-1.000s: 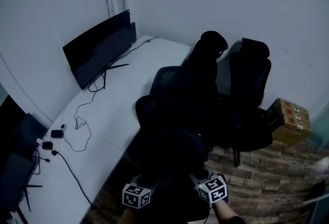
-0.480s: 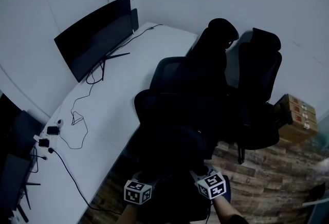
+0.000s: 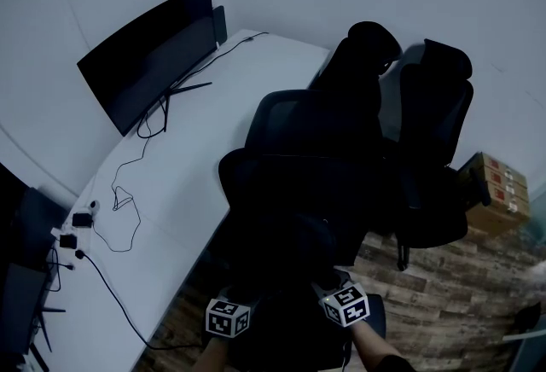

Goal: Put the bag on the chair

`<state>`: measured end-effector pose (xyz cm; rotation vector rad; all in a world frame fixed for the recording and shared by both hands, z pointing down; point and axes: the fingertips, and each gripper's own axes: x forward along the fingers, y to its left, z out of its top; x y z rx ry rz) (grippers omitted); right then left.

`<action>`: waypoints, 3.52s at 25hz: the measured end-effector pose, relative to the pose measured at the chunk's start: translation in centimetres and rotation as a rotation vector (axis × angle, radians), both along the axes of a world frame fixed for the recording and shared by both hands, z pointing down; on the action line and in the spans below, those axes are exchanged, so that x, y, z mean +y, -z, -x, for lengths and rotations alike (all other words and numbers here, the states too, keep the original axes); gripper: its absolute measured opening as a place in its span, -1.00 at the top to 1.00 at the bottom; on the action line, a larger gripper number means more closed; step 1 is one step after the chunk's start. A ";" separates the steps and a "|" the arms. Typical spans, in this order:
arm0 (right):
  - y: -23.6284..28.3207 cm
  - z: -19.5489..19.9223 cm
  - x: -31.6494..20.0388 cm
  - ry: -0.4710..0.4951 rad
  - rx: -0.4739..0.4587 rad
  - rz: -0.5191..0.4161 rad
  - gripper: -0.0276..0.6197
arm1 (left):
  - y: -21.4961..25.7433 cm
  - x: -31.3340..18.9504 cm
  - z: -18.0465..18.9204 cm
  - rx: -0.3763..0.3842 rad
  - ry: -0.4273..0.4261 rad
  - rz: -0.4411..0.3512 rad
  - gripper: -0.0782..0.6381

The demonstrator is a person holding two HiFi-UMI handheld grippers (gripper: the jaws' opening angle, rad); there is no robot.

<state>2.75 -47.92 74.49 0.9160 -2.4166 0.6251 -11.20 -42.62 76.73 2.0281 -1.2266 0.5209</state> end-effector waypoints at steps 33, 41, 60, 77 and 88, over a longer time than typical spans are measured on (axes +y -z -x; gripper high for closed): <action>-9.5 0.3 -5.5 -0.085 0.104 0.100 0.24 | -7.7 -3.0 3.4 -0.048 0.052 0.087 -0.12; -10.0 -0.8 -5.6 -0.135 0.136 0.107 0.17 | -7.7 -2.8 3.5 -0.066 0.056 0.099 -0.19; -8.8 -4.4 -3.6 -0.248 0.164 0.140 0.14 | -4.8 -1.0 4.3 -0.068 0.066 0.046 -0.25; 1.8 -1.8 2.6 -0.367 -0.001 -0.036 0.15 | 3.2 2.9 6.4 -0.042 0.125 -0.129 -0.24; 7.9 0.6 11.8 -0.421 -0.038 -0.150 0.63 | 8.9 10.1 6.8 -0.005 0.047 -0.251 0.24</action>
